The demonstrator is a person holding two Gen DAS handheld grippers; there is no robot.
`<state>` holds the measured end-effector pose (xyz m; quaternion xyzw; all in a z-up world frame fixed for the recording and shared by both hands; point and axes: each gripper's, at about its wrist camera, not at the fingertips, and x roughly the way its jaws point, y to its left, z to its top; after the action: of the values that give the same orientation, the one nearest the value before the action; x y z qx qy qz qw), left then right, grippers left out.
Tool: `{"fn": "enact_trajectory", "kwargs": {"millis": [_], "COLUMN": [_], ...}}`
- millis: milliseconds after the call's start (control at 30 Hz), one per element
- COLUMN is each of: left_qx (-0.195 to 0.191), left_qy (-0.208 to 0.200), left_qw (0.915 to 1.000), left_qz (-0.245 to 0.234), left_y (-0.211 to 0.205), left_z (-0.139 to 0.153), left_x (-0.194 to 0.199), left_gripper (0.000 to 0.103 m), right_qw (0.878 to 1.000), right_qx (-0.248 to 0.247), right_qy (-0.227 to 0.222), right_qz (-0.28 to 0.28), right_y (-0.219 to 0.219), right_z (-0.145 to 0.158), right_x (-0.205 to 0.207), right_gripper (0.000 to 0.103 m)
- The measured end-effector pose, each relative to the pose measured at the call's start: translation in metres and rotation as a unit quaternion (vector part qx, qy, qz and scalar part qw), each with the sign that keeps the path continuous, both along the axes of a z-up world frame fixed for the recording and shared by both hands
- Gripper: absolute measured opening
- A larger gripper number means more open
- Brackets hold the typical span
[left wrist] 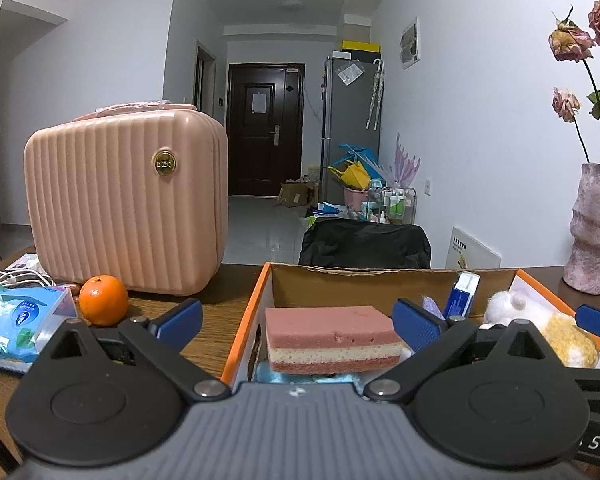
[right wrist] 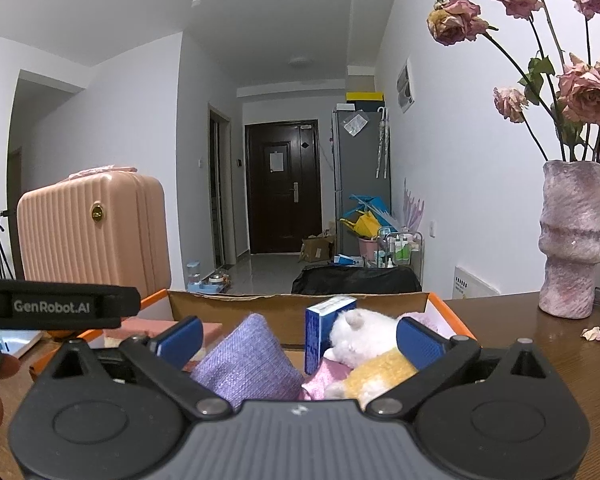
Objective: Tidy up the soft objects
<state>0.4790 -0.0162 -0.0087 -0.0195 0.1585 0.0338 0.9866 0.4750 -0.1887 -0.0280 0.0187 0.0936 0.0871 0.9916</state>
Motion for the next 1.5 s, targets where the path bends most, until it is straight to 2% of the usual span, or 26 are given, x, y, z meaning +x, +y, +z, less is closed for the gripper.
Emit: {"fn": "enact_trajectory", "kwargs": {"millis": [633,1067,1500], "left_qx": [-0.002,-0.011,-0.006], "left_qy": [-0.019,-0.013,0.003], "left_qw": [0.9998,0.9998,0.9999], "left_qz": [0.011,0.007,-0.010], "left_y": [-0.003,-0.004,-0.010], "left_z": [0.007,0.008,0.005], "left_x": [-0.021,-0.054,-0.102], "left_gripper": [0.103,0.103,0.103], "right_qw": [1.000,0.999,0.999], "right_qx": [0.005,0.008,0.006], "right_qy": [-0.019,-0.028,-0.013], "right_qz": [-0.017,-0.036,-0.041], "right_y": [-0.010,-0.028,-0.048], "right_z": [0.003,0.005,0.004], "right_x": [-0.020,-0.060,-0.106], "right_gripper": [0.103,0.103,0.103]}}
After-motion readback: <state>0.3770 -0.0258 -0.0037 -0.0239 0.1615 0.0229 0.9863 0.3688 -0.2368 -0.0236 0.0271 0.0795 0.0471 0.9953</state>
